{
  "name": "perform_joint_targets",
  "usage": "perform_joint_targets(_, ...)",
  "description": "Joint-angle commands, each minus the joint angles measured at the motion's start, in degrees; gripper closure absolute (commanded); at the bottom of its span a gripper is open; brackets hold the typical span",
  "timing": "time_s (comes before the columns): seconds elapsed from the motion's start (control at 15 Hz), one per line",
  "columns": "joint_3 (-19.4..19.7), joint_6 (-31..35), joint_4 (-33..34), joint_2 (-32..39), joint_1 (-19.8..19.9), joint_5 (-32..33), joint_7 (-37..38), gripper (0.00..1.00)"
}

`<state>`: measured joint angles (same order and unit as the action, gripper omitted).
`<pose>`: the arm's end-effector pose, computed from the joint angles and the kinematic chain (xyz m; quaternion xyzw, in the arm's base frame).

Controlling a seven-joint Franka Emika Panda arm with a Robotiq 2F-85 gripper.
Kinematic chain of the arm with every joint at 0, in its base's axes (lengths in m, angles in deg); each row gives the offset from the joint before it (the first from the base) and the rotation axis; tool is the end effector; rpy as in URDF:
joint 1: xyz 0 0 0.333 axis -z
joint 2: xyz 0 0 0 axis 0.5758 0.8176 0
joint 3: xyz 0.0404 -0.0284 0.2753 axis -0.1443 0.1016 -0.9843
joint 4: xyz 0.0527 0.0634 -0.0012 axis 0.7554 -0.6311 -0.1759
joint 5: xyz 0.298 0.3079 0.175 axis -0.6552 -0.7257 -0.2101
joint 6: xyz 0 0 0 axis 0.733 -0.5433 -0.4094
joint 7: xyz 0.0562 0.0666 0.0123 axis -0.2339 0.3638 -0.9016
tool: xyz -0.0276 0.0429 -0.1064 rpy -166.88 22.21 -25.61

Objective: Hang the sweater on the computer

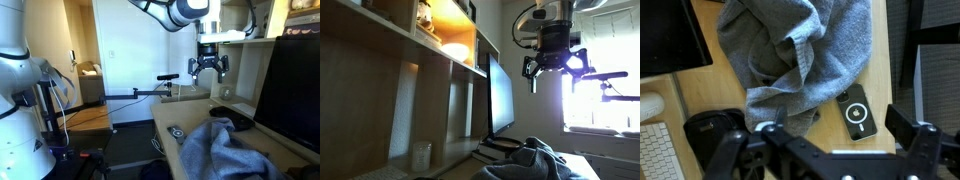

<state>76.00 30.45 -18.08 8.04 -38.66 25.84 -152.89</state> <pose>0.6977 0.1382 0.3596 0.7042 0.7065 -0.0095 0.0704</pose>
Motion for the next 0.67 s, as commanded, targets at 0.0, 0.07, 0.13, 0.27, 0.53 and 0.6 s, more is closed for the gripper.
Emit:
perform_joint_targets(0.0,0.5,-0.2,0.2,0.0,-0.5,-0.2,-0.1,0.00)
perform_joint_targets(0.07,0.5,-0.2,0.2,0.0,-0.5,-0.2,-0.1,0.00)
perform_joint_targets(0.13,0.5,-0.2,0.2,0.0,-0.5,-0.2,-0.1,0.00)
perform_joint_targets(0.27,0.5,-0.6,0.8,0.8,-0.2,-0.8,-0.9,0.00)
perform_joint_targets(0.53,0.8,-1.3,4.3,5.0,0.1,-0.9,-1.6,0.00)
perform_joint_targets(0.6,0.8,-1.7,5.4,6.2,0.2,-0.9,-2.4,0.00)
